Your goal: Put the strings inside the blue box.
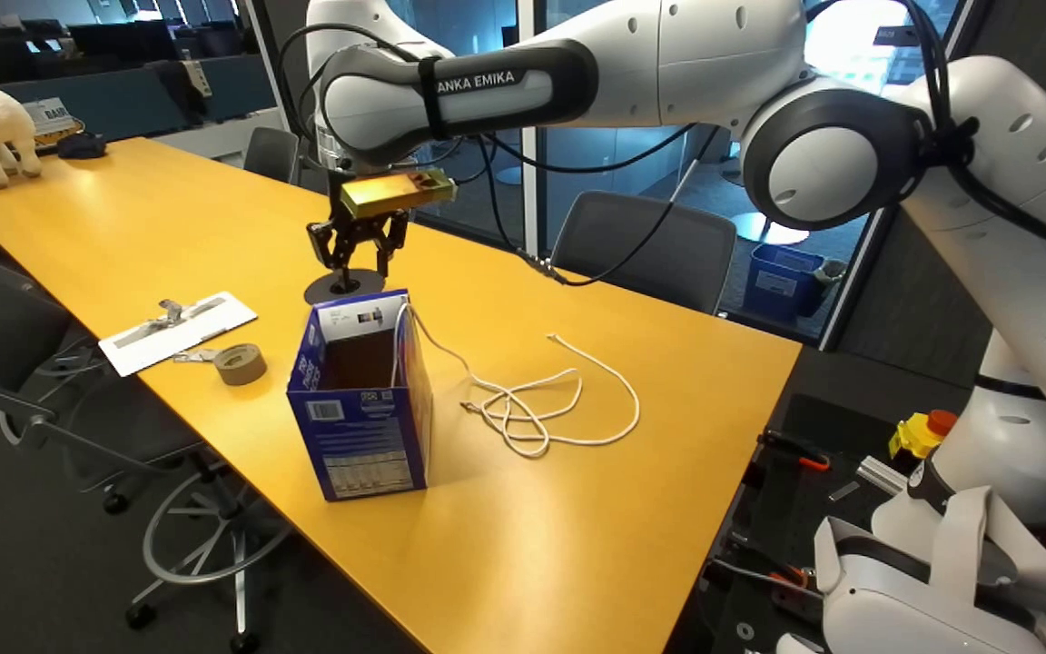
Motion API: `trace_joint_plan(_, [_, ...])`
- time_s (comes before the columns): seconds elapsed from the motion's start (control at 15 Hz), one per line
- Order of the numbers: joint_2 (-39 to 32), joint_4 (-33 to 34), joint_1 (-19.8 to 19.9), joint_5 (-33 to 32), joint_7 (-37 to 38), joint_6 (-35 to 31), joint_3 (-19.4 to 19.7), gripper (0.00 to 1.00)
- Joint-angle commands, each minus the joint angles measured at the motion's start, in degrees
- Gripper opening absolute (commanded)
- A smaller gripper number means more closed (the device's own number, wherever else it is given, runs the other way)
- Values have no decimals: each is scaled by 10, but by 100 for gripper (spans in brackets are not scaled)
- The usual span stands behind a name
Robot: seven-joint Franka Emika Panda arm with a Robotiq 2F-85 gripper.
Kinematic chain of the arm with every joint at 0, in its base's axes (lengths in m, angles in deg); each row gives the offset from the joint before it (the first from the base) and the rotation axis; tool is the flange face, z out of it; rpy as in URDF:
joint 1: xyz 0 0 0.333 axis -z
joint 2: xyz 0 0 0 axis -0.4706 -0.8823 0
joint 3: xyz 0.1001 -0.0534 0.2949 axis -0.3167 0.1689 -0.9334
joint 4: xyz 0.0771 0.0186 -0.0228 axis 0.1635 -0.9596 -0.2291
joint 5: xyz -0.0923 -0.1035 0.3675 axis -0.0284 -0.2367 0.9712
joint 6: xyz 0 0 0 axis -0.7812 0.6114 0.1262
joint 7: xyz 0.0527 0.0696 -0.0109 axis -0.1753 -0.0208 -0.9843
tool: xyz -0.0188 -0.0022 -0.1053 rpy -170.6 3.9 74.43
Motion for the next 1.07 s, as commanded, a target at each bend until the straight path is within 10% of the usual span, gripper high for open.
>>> trace_joint_plan(0.0, [23, -12, 11, -2, -3, 33, 5, 97])
trace_joint_plan(1.0, [235, -374, 68, -45, -133, -28, 28, 100])
